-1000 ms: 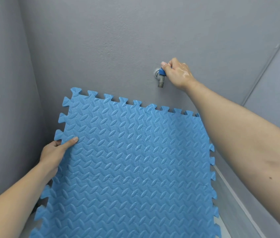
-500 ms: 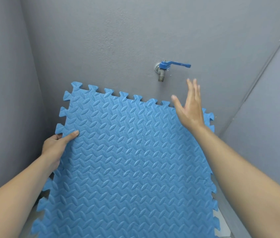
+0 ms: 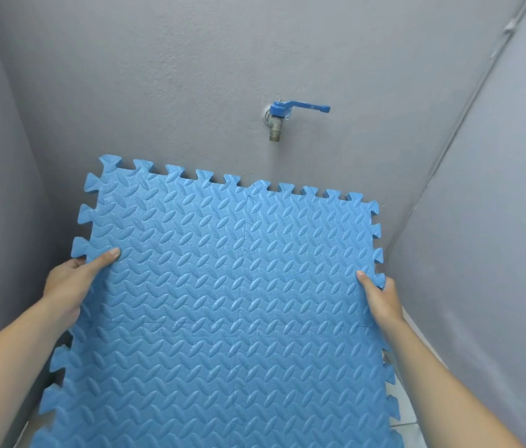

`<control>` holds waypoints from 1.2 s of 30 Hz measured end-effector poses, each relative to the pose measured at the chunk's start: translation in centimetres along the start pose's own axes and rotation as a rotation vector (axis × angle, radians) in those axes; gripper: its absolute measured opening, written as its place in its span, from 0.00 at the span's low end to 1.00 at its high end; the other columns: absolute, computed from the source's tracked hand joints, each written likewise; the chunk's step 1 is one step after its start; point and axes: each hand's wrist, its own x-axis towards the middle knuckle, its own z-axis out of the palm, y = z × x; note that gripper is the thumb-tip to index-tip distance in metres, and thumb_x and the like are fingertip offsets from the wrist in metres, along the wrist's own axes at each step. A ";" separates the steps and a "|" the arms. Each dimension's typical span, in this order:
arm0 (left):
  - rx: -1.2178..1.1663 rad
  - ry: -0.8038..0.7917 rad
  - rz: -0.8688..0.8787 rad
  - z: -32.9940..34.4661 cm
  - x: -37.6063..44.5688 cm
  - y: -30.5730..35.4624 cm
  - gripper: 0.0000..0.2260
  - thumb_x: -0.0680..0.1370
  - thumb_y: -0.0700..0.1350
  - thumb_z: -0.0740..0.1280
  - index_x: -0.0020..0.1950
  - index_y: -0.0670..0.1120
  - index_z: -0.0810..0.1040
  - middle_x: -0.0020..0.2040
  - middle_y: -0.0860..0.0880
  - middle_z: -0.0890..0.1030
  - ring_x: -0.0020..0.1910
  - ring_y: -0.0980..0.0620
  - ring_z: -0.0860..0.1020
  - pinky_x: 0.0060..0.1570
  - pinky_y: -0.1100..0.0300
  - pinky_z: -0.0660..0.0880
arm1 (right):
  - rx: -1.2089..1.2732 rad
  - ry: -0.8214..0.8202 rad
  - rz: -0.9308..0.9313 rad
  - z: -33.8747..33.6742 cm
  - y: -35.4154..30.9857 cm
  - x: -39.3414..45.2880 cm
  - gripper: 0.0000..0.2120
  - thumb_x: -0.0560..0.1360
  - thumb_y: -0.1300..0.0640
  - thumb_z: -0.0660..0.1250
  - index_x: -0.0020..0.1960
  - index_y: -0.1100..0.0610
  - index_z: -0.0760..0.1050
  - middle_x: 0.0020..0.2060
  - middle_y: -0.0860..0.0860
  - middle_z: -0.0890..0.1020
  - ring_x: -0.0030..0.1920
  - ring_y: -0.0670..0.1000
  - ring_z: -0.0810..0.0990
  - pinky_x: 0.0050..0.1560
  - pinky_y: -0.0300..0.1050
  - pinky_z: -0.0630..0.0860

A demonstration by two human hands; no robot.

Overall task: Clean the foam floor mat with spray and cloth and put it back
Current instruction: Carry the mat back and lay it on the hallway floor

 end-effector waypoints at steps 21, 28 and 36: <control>0.122 -0.397 -0.095 -6.6 -7.4 6.7 0.15 0.71 0.47 0.74 0.57 0.46 0.80 0.53 0.46 0.83 0.50 0.47 0.80 0.41 0.52 0.75 | 0.293 0.013 -0.009 -7.7 -3.4 -8.3 0.24 0.70 0.37 0.71 0.55 0.54 0.72 0.47 0.52 0.82 0.47 0.54 0.82 0.47 0.52 0.78; 0.190 -0.318 0.128 -7.6 -5.1 8.4 0.28 0.64 0.48 0.79 0.60 0.45 0.75 0.53 0.46 0.83 0.50 0.43 0.82 0.49 0.47 0.79 | 0.235 -0.326 -0.048 -11.8 -6.4 -5.8 0.46 0.43 0.42 0.85 0.56 0.57 0.76 0.50 0.53 0.86 0.47 0.53 0.86 0.49 0.55 0.82; 0.109 -0.249 0.055 -5.7 -8.7 17.3 0.22 0.69 0.51 0.76 0.59 0.47 0.77 0.52 0.52 0.81 0.46 0.54 0.80 0.52 0.52 0.75 | 0.087 -0.422 0.234 -16.7 -16.3 -6.5 0.21 0.68 0.63 0.77 0.58 0.53 0.76 0.55 0.53 0.85 0.51 0.54 0.85 0.49 0.55 0.82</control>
